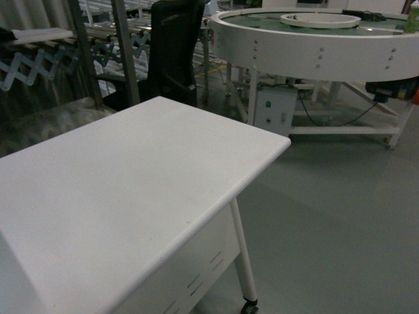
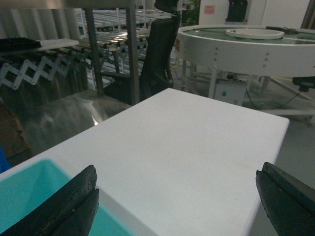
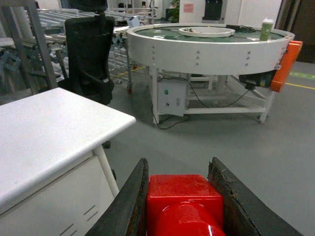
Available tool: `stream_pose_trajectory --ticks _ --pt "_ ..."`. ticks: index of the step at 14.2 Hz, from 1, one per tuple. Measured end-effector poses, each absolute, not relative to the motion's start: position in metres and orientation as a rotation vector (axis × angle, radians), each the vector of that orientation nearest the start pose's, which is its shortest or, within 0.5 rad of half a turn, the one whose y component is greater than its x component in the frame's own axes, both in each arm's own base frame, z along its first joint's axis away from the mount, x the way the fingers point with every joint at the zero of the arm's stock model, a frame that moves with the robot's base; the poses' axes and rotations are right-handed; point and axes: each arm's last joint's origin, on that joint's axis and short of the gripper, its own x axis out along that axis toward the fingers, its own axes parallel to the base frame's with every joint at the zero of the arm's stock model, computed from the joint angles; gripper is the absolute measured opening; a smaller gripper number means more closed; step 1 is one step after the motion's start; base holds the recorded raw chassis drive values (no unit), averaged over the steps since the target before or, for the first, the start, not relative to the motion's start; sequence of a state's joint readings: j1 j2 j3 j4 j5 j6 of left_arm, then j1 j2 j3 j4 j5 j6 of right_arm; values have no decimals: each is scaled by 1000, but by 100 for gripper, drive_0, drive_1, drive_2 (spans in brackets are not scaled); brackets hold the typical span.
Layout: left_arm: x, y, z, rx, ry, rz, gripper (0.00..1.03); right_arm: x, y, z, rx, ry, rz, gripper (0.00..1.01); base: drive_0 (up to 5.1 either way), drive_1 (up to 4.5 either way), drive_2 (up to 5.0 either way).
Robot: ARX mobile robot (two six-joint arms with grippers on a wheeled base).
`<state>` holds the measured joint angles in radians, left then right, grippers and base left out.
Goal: Pick red block from blue box to shelf
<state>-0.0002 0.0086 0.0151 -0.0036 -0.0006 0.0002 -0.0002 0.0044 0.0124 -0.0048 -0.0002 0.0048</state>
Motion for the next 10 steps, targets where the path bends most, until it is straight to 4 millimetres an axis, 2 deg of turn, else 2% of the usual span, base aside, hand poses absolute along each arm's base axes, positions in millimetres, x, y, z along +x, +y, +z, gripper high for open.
stream_pose_trajectory --ticks 10 --pt "97 0 168 0 -3 1 98 97 0 167 5 -4 0 29 -153 -153 -153"
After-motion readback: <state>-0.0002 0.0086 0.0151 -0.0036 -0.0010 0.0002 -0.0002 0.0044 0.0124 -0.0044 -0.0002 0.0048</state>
